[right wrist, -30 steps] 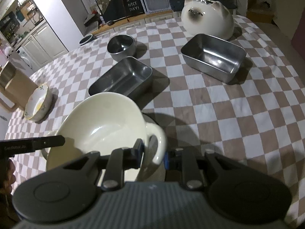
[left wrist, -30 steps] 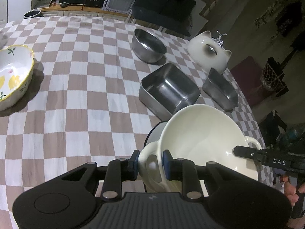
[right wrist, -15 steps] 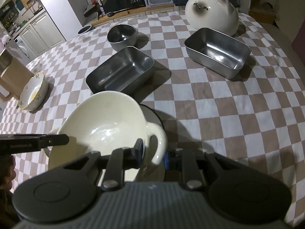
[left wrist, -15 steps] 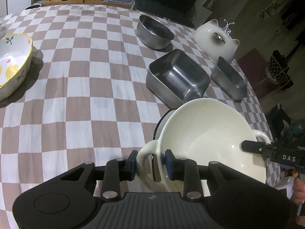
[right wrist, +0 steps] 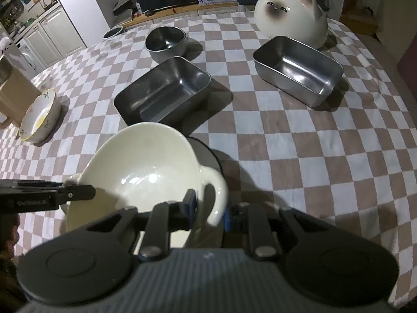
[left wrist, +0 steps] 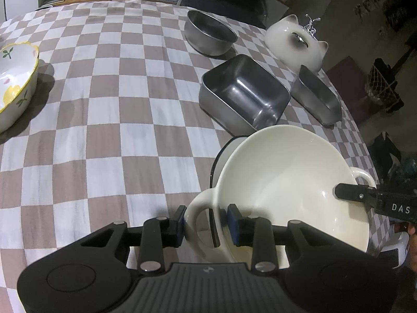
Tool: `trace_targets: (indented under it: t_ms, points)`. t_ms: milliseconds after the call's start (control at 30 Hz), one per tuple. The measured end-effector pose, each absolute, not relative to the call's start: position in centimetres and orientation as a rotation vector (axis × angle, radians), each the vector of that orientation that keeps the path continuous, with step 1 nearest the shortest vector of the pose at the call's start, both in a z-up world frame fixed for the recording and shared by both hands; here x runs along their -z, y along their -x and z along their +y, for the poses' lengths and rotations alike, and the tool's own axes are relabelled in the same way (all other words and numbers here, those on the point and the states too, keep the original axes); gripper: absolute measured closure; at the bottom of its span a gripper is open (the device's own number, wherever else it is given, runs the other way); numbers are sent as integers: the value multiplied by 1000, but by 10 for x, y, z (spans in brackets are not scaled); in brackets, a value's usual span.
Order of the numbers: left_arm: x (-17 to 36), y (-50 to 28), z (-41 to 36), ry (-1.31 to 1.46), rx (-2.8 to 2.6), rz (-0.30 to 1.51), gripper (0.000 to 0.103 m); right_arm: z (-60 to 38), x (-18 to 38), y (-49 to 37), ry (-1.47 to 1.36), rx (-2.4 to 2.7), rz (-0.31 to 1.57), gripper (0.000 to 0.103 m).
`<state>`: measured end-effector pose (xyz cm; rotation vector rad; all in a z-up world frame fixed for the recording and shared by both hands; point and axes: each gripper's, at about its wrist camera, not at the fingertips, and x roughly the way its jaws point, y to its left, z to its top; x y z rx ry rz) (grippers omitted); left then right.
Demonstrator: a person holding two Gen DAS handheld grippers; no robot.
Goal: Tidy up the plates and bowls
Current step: 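Carry the cream bowl with both tools and lower it onto the white plate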
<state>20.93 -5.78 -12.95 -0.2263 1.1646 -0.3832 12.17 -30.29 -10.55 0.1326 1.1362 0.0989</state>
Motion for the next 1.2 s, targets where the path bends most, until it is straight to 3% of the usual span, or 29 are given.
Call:
trace_targets:
  t_ms: [600,1200]
  points:
    - [126,-208,-68,94,405,1151,65,-302,108,-129,-85,-122,1185,76]
    - [120,-206,-66,67,437,1131,62,-296,120,-139,-3,-95,1235,63]
